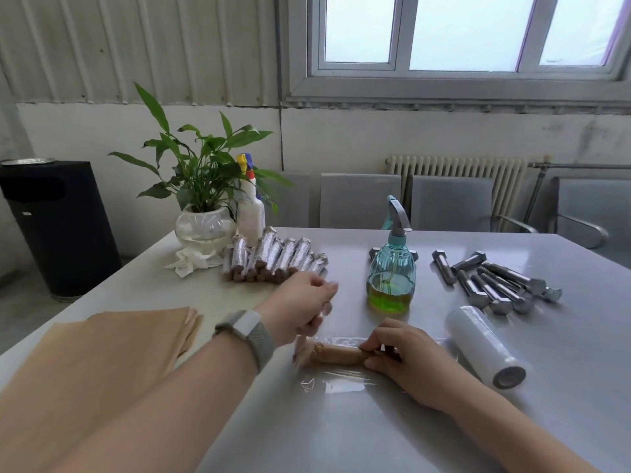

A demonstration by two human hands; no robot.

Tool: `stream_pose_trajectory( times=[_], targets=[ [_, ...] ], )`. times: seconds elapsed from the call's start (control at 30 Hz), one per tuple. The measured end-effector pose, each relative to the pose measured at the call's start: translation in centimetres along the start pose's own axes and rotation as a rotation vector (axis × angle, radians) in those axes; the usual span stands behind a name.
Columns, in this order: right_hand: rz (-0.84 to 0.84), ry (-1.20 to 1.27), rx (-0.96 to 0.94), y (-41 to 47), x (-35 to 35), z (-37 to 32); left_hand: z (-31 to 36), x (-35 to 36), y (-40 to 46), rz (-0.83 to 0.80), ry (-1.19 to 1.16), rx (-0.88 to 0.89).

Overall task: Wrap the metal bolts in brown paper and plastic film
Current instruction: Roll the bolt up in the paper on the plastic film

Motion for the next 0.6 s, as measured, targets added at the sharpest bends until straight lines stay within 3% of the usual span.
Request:
stream_pose_trajectory(
  times=[0.23,0.4,0.6],
  targets=[
    [-0.003,-0.029,-0.018,0.1,0.1,0.0,-2.7,4.9,0.3,-0.180,0.418,-0.023],
    [0.006,-0.033,-0.002,0.0,0.1,0.0,-2.9,5.2,1.0,-0.243,0.406,-0.120],
    [0.026,0.029,0.047,-0.2,0.0,0.5,-3.1,5.0,1.0,-0.223,0.391,-0.082]
  ],
)
Point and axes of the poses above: each hand's wrist, its own y-axis towards the middle knuckle, its own x-axis out of the palm, z = x × y, the point moved 7 cm from there along y, towards the middle knuckle, and after that the axes turned 1 degree about -y, right-handed, at the moved point
